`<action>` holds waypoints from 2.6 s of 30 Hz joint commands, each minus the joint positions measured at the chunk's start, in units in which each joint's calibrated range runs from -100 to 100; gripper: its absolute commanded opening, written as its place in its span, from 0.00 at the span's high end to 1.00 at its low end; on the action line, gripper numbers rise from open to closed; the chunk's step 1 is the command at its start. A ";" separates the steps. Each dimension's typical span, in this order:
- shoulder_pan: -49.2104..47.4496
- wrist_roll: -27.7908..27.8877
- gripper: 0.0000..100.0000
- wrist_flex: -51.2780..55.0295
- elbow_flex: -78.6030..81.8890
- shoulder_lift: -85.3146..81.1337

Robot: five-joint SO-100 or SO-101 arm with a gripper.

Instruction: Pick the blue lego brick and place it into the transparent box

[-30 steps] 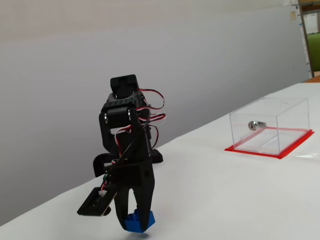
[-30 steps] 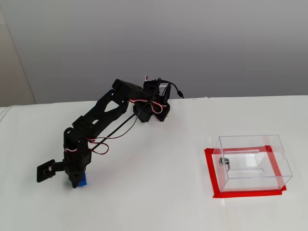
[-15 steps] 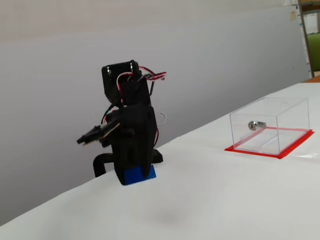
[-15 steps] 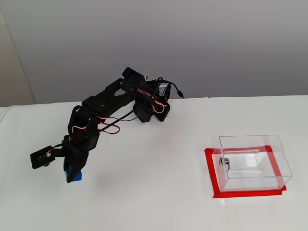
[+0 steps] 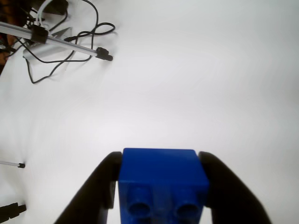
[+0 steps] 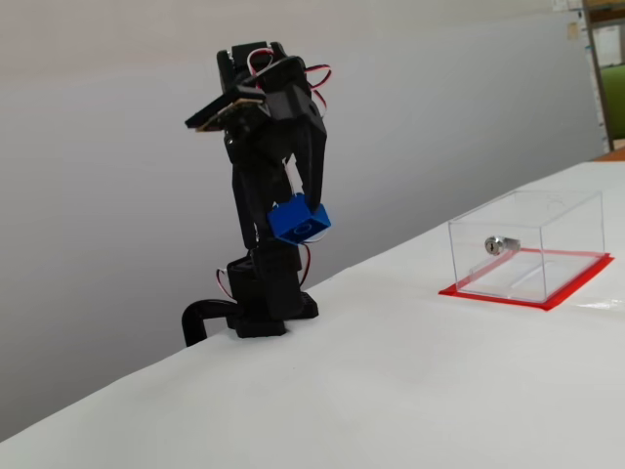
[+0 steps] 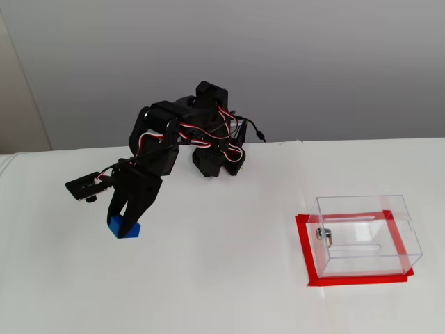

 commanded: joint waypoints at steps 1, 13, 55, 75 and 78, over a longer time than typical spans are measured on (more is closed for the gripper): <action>-2.26 0.06 0.90 0.18 -2.22 -5.34; -11.05 0.43 0.90 0.18 -2.22 -9.41; -84.25 9.67 0.89 -0.78 -1.05 -11.28; -97.41 9.46 0.89 -9.22 -1.86 6.97; -98.15 9.30 0.89 -10.44 -1.95 8.58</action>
